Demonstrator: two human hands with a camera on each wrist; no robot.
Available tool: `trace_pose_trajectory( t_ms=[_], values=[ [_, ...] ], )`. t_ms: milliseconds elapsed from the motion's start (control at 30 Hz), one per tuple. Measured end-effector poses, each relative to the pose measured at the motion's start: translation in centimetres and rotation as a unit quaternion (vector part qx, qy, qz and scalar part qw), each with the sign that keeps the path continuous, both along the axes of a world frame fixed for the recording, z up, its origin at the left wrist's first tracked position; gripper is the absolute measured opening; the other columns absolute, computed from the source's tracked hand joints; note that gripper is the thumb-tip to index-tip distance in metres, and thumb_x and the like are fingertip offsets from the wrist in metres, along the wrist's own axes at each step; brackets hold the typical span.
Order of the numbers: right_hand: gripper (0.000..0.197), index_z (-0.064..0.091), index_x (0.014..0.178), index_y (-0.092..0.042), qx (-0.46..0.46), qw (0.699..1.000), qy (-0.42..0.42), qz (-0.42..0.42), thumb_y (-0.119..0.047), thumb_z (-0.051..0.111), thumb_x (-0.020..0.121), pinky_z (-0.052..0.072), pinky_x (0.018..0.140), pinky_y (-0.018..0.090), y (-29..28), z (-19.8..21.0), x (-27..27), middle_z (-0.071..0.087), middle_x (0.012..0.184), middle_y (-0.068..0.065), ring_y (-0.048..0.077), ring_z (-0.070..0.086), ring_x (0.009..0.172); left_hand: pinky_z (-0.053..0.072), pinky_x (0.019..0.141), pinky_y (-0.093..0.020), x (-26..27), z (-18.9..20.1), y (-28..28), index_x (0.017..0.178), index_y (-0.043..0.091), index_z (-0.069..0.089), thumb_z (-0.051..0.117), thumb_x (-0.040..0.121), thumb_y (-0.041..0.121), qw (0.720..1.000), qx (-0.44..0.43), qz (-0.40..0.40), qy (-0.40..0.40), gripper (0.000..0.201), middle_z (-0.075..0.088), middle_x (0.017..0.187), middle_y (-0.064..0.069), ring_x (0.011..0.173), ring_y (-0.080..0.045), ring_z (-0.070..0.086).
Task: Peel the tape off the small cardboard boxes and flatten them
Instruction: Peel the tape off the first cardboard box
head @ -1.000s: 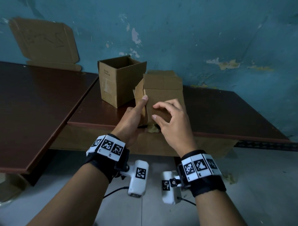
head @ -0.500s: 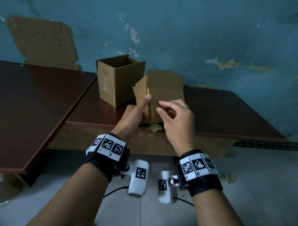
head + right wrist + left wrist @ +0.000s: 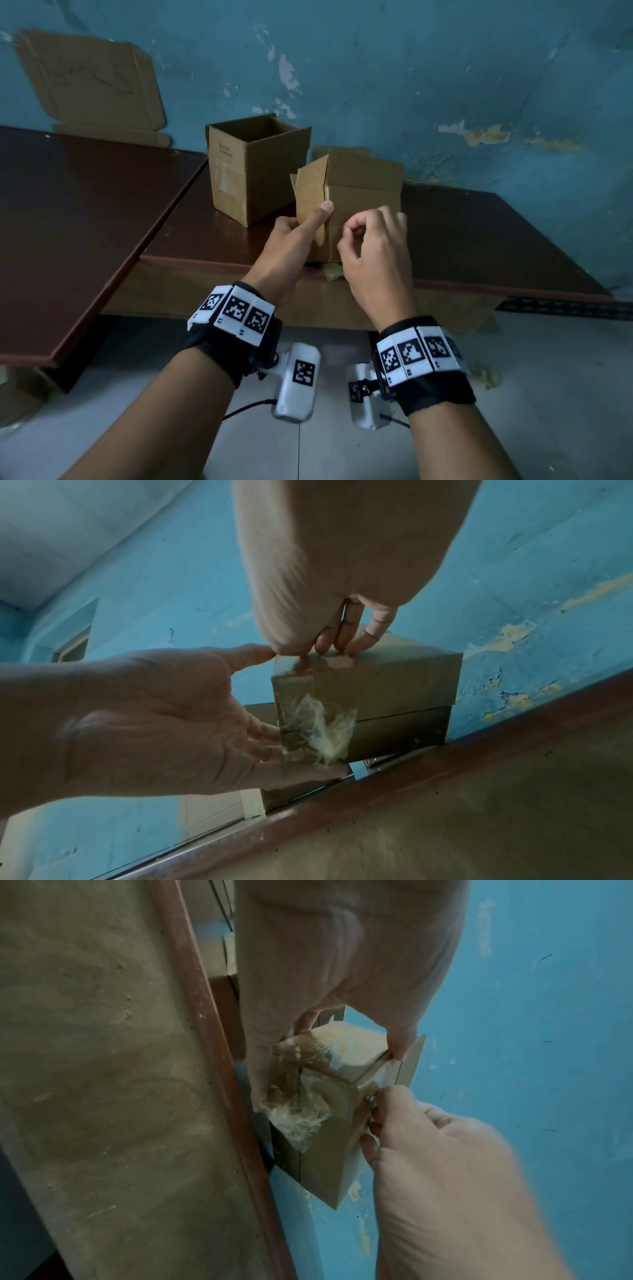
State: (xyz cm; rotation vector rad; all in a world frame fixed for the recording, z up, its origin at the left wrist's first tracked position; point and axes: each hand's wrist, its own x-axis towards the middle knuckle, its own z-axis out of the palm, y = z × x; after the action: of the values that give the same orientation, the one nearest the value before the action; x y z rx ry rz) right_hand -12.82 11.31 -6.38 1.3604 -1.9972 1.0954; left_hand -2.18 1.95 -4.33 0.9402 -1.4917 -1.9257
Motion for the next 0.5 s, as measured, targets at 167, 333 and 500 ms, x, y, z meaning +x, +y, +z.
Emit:
trace_pose_trajectory(
  t_ms=[167,333,500],
  values=[
    [0.002,0.068,0.094,-0.013,-0.028,0.999,-0.038,0.018,-0.014,0.069,0.093,0.05,0.081,0.034,0.3,0.1,0.1,0.06,0.098,-0.001,0.016,0.051,0.096,0.064,0.091,-0.052,-0.3,-0.3,-0.4,0.149,0.014,0.041,0.071,0.09,0.068,1.0,0.007,0.012,0.0,0.086,0.056,0.119,0.005,0.109,-0.02,0.066],
    [0.007,0.074,0.101,-0.011,-0.033,0.997,-0.057,0.035,-0.011,0.075,0.094,0.055,0.08,0.029,0.5,0.6,0.0,0.066,0.102,-0.002,0.011,0.059,0.096,0.057,0.104,-0.056,-0.6,-0.8,-0.9,0.15,0.016,0.041,0.074,0.088,0.068,1.0,0.001,0.028,0.005,0.088,0.055,0.117,0.009,0.109,-0.015,0.06],
    [0.001,0.073,0.096,-0.011,-0.003,0.999,-0.02,0.026,-0.01,0.074,0.096,0.042,0.077,0.018,0.8,1.0,-0.4,0.065,0.098,0.0,0.015,0.059,0.095,0.058,0.103,-0.051,-0.5,-1.0,-1.1,0.15,0.019,0.041,0.076,0.083,0.073,0.999,-0.033,0.024,-0.001,0.093,0.058,0.121,0.006,0.112,-0.016,0.062]
  ],
)
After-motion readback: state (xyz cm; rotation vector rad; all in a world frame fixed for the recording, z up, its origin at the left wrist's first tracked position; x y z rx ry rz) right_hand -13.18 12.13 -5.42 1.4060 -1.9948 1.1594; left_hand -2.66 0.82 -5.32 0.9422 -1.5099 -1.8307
